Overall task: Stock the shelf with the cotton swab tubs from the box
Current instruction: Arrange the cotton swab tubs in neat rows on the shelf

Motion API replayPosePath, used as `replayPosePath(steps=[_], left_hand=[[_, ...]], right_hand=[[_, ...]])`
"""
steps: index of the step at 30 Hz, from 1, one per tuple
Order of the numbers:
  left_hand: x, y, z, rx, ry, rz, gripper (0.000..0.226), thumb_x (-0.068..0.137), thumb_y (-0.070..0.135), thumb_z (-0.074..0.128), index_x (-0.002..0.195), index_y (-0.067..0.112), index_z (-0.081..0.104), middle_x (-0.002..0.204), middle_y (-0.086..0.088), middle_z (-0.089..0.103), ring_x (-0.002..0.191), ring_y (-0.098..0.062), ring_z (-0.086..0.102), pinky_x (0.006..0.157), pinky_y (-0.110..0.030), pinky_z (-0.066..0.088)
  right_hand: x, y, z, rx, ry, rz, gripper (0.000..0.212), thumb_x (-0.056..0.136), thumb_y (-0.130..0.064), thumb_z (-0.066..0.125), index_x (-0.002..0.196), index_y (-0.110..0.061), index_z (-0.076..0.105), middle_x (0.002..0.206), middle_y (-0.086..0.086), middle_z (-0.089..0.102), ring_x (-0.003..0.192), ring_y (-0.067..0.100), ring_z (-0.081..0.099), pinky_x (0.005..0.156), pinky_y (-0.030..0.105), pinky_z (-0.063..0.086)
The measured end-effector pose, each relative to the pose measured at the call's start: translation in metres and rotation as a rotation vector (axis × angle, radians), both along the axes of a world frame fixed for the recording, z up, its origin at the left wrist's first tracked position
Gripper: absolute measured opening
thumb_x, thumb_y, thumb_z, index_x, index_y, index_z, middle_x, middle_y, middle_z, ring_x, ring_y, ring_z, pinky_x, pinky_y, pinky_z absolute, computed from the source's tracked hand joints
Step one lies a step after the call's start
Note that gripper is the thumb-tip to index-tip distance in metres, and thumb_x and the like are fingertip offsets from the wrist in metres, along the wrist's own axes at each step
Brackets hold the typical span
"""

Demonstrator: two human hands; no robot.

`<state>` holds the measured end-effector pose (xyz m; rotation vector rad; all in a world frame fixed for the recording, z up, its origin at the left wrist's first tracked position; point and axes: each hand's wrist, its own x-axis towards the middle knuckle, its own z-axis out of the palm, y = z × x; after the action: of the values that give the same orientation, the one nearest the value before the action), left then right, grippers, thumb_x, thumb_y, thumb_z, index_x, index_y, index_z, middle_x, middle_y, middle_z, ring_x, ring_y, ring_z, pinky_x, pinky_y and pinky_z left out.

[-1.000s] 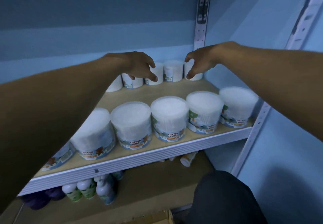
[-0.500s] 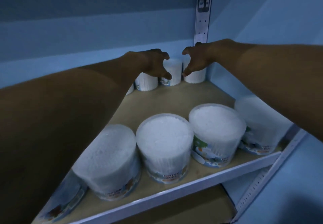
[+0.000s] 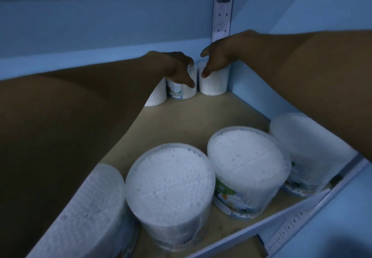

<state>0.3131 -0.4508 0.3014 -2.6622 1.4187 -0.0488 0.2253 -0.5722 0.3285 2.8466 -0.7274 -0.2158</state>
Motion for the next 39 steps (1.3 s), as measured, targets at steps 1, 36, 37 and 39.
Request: replayPosePath(steps=[1,36,37,39], left_hand=[[0.001,0.000,0.000,-0.015,0.006,0.003,0.080,0.091,0.059,0.058,0.156,0.029,0.024,0.161,-0.003,0.026,0.146,-0.026,0.030,0.115,-0.042,0.031],[-0.033,0.015,0.024,0.071,0.046,0.038,0.065,0.092,0.057,0.057,0.150,0.034,0.042,0.157,0.000,0.036,0.142,-0.024,0.038,0.114,-0.037,0.031],[-0.035,0.015,0.024,0.087,0.042,0.047,0.066,0.091,0.059,0.057,0.150,0.034,0.042,0.156,0.000,0.038,0.141,-0.024,0.040,0.115,-0.038,0.032],[-0.039,0.017,0.024,0.106,0.037,0.063,0.069,0.088,0.062,0.059,0.149,0.035,0.043,0.153,0.001,0.044,0.137,-0.025,0.044,0.113,-0.040,0.036]], right_hand=[[0.001,-0.001,-0.002,-0.006,0.016,0.010,0.084,0.095,-0.056,0.057,0.160,-0.017,0.020,0.165,0.008,0.020,0.150,0.028,0.024,0.120,0.042,0.024],[-0.040,0.032,0.013,0.091,0.097,0.049,0.065,0.100,-0.041,0.056,0.157,-0.023,0.031,0.162,0.004,0.028,0.144,0.025,0.033,0.104,0.032,0.038],[-0.043,0.034,0.014,0.103,0.095,0.045,0.066,0.099,-0.042,0.058,0.157,-0.025,0.032,0.162,0.003,0.028,0.144,0.025,0.034,0.104,0.033,0.039],[-0.051,0.039,0.015,0.118,0.090,0.041,0.067,0.096,-0.044,0.061,0.156,-0.028,0.034,0.161,0.002,0.030,0.143,0.025,0.035,0.104,0.034,0.040]])
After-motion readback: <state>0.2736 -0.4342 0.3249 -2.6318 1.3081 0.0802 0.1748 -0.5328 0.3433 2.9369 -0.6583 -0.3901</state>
